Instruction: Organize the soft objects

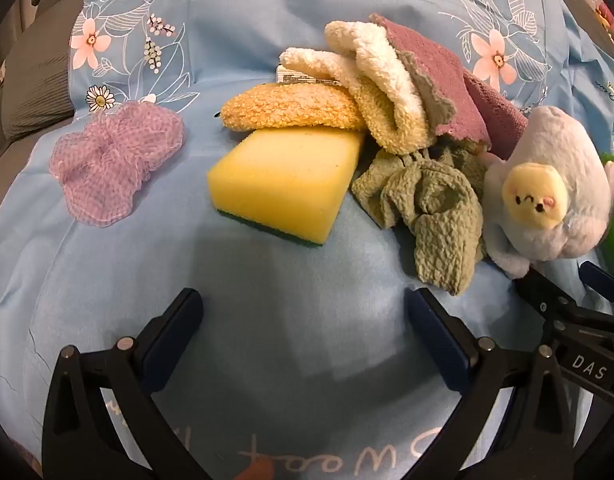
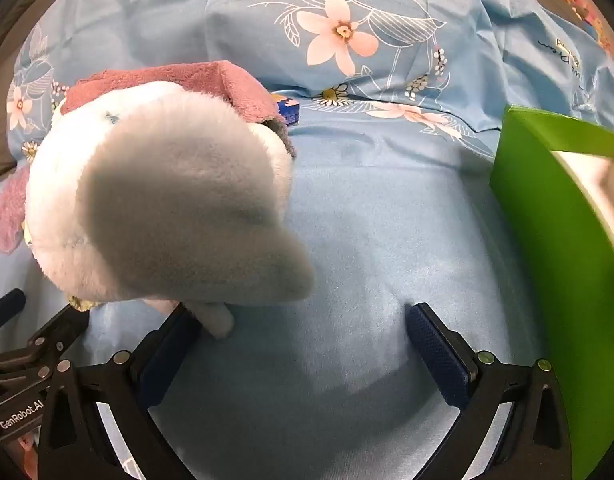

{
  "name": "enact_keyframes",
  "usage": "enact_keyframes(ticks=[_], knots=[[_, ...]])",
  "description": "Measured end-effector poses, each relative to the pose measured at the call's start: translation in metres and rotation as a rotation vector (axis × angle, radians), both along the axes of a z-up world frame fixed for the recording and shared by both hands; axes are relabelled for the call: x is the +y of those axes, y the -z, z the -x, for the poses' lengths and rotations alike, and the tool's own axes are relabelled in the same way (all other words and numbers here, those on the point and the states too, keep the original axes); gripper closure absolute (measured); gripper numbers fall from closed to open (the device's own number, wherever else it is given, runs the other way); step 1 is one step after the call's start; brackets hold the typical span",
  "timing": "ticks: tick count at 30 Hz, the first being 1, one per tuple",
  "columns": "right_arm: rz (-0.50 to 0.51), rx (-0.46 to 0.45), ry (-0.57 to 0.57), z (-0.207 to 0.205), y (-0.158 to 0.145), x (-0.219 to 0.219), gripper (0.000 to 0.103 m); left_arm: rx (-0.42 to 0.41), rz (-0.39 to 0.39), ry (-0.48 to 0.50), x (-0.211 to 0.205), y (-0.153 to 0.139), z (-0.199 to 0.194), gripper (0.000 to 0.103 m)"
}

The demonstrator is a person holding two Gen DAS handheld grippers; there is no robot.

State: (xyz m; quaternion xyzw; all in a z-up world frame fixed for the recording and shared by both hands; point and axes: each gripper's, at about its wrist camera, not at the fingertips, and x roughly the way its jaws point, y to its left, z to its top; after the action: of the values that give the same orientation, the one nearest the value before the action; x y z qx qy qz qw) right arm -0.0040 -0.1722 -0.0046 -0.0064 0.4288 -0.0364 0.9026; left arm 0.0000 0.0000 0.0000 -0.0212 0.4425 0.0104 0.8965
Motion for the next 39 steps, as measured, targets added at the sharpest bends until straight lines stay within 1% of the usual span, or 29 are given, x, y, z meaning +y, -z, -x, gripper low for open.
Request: enact_keyframes(ticks=[2, 14, 15, 39], knots=[[-0.009, -0.003, -0.001, 0.0002, -0.001, -0.0013, 0.0, -0.015, -0.002, 0.0, -0.0002, -0.0002, 0.0003, 0.001], [-0.006, -0.007, 0.001, 0.0013, -0.0041, -0.0102, 0.0, -0.006, 0.007, 0.0, -0.0013, -0.0002, -0.0003, 0.001], [0.003, -0.001, 0.0, -0.0004, 0.0004, -0.0021, 0.0, -0.005, 0.007, 0.0, -0.0015, -0.0002, -0.0004, 0.001], [0.005, 0.001, 0.001, -0.0008, 0.0003, -0.0014, 0.0, -0.006, -0.002, 0.001, -0.0004, -0.0021, 0.0014, 0.001]])
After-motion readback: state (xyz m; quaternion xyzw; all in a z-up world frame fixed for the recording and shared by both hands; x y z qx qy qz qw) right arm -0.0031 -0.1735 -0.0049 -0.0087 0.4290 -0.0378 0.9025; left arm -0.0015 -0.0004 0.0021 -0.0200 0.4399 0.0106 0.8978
